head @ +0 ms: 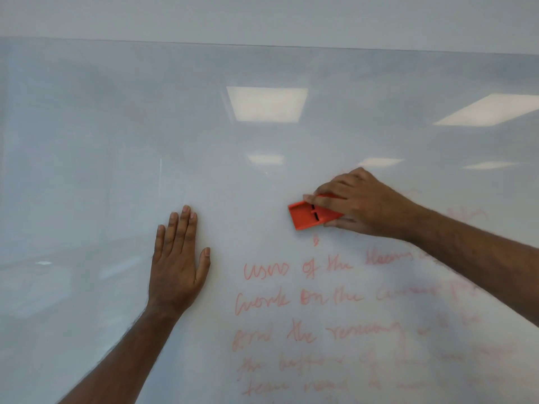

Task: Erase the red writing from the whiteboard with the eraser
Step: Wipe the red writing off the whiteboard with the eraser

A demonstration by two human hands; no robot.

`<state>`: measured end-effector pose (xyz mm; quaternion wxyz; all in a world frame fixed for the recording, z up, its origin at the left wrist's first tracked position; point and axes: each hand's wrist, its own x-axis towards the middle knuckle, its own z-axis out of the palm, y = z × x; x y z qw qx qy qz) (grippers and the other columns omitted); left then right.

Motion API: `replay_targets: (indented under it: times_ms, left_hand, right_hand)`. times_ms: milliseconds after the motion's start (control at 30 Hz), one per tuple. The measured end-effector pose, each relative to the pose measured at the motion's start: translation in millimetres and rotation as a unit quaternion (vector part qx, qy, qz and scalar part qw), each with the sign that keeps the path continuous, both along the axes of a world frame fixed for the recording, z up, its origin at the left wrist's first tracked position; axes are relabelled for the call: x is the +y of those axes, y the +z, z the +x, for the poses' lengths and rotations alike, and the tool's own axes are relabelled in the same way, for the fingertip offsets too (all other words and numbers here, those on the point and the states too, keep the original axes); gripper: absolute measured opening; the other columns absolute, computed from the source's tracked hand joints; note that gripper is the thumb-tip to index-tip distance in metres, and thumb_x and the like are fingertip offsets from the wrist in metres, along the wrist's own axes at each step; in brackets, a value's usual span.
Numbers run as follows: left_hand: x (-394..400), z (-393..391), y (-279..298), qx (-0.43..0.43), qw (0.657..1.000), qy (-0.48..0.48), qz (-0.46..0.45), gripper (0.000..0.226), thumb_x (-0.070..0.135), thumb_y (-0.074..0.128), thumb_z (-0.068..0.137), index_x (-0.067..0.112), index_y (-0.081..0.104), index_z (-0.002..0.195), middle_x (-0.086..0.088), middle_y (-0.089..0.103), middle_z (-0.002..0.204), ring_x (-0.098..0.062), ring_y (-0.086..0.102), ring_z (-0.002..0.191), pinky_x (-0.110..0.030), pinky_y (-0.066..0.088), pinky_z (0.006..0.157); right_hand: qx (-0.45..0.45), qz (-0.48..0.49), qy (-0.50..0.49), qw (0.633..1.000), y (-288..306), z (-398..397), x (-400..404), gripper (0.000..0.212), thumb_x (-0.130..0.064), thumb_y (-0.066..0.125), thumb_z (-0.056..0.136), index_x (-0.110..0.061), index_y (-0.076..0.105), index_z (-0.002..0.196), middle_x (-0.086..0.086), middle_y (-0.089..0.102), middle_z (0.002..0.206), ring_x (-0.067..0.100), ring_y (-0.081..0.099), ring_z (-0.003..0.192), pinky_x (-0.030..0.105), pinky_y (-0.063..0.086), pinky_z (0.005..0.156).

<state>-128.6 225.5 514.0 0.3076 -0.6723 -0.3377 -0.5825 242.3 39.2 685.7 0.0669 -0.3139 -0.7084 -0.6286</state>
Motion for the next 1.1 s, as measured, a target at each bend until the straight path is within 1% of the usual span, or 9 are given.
replay_targets:
  times_ms: [67, 167, 233, 300, 500, 600, 733, 933, 1100]
  left_hand:
    - [-0.7, 1.1, -0.4, -0.001, 1.000, 0.003, -0.003, 0.075, 0.038, 0.035, 0.109, 0.008, 0.015, 0.174, -0.006, 0.012, 0.184, -0.026, 0.009, 0.171, -0.053, 0.011, 0.138]
    - [-1.9, 1.7, -0.4, -0.001, 1.000, 0.007, -0.008, 0.075, 0.038, 0.034, 0.109, 0.008, 0.014, 0.174, -0.006, 0.012, 0.184, -0.026, 0.009, 0.171, -0.052, 0.009, 0.138]
    - [-2.4, 1.4, -0.5, 0.000, 1.000, 0.011, -0.010, 0.075, 0.038, 0.034, 0.108, 0.008, 0.014, 0.174, -0.007, 0.011, 0.184, -0.026, 0.009, 0.171, -0.052, 0.009, 0.138]
    - [-3.9, 2.0, -1.3, 0.000, 1.000, 0.010, -0.016, 0.075, 0.038, 0.034, 0.108, 0.008, 0.014, 0.174, -0.007, 0.011, 0.184, -0.027, 0.009, 0.171, -0.052, 0.010, 0.138]
    - [-8.9, 2.3, -5.9, -0.002, 1.000, 0.004, -0.027, 0.075, 0.037, 0.034, 0.108, 0.007, 0.014, 0.174, -0.007, 0.010, 0.184, -0.026, 0.006, 0.171, -0.053, 0.010, 0.138]
    - [-11.1, 4.1, -9.9, -0.006, 0.999, 0.000, -0.037, 0.075, 0.038, 0.033, 0.108, 0.007, 0.013, 0.174, -0.006, 0.009, 0.184, -0.025, 0.005, 0.171, -0.052, 0.009, 0.138]
    - [-15.5, 9.5, -12.9, -0.023, 0.998, -0.006, -0.051, 0.075, 0.039, 0.031, 0.109, 0.007, 0.012, 0.174, -0.007, 0.008, 0.184, -0.025, 0.003, 0.171, -0.052, 0.007, 0.138]
    - [-26.2, 20.1, -13.9, -0.045, 0.994, -0.034, -0.092, 0.077, 0.043, 0.028, 0.110, 0.009, 0.005, 0.175, -0.004, 0.001, 0.185, -0.023, -0.005, 0.171, -0.047, 0.000, 0.139]
    - [-35.9, 27.2, -12.1, -0.059, 0.988, -0.056, -0.130, 0.077, 0.046, 0.024, 0.110, 0.012, 0.001, 0.174, -0.001, -0.005, 0.184, -0.022, -0.012, 0.171, -0.046, -0.004, 0.139]
  right_hand:
    - [0.038, 0.018, -0.002, 0.999, 14.8, 0.4, -1.1, 0.064, -0.053, 0.059, 0.101, -0.024, 0.045, 0.156, 0.002, 0.061, 0.136, 0.029, 0.061, 0.114, 0.044, 0.041, 0.087]
    - [0.134, 0.032, 0.019, 0.990, 25.1, -11.1, 3.4, 0.067, -0.054, 0.063, 0.097, -0.023, 0.048, 0.155, 0.003, 0.062, 0.133, 0.029, 0.058, 0.112, 0.045, 0.040, 0.088]
    - [0.191, 0.023, 0.043, 0.980, 19.9, -25.5, 9.4, 0.069, -0.052, 0.069, 0.094, -0.025, 0.051, 0.154, 0.003, 0.061, 0.132, 0.029, 0.057, 0.111, 0.045, 0.039, 0.090]
    - [0.210, 0.011, 0.056, 0.976, 8.0, -38.8, 15.1, 0.070, -0.050, 0.073, 0.092, -0.025, 0.052, 0.153, 0.003, 0.062, 0.132, 0.029, 0.057, 0.112, 0.046, 0.040, 0.091]
    - [0.119, -0.026, 0.044, 0.992, -36.5, -41.2, 17.9, 0.070, -0.052, 0.068, 0.096, -0.024, 0.047, 0.157, 0.002, 0.061, 0.136, 0.027, 0.058, 0.115, 0.047, 0.044, 0.093]
    - [0.061, -0.035, 0.021, 0.997, -52.9, -24.2, 12.1, 0.068, -0.054, 0.062, 0.099, -0.026, 0.042, 0.158, 0.001, 0.059, 0.137, 0.025, 0.058, 0.115, 0.044, 0.045, 0.092]
    - [0.017, -0.049, 0.009, 0.999, -56.4, 4.9, -0.2, 0.066, -0.051, 0.063, 0.099, -0.030, 0.040, 0.157, -0.003, 0.057, 0.137, 0.023, 0.059, 0.115, 0.042, 0.043, 0.090]
    - [0.012, -0.025, -0.009, 1.000, -30.8, 33.1, -16.3, 0.067, -0.047, 0.069, 0.096, -0.027, 0.043, 0.155, -0.001, 0.060, 0.135, 0.024, 0.061, 0.112, 0.041, 0.041, 0.087]
    - [0.100, 0.021, -0.015, 0.995, 5.6, 39.2, -27.5, 0.065, -0.050, 0.066, 0.096, -0.022, 0.050, 0.152, 0.004, 0.063, 0.133, 0.030, 0.061, 0.109, 0.045, 0.044, 0.085]
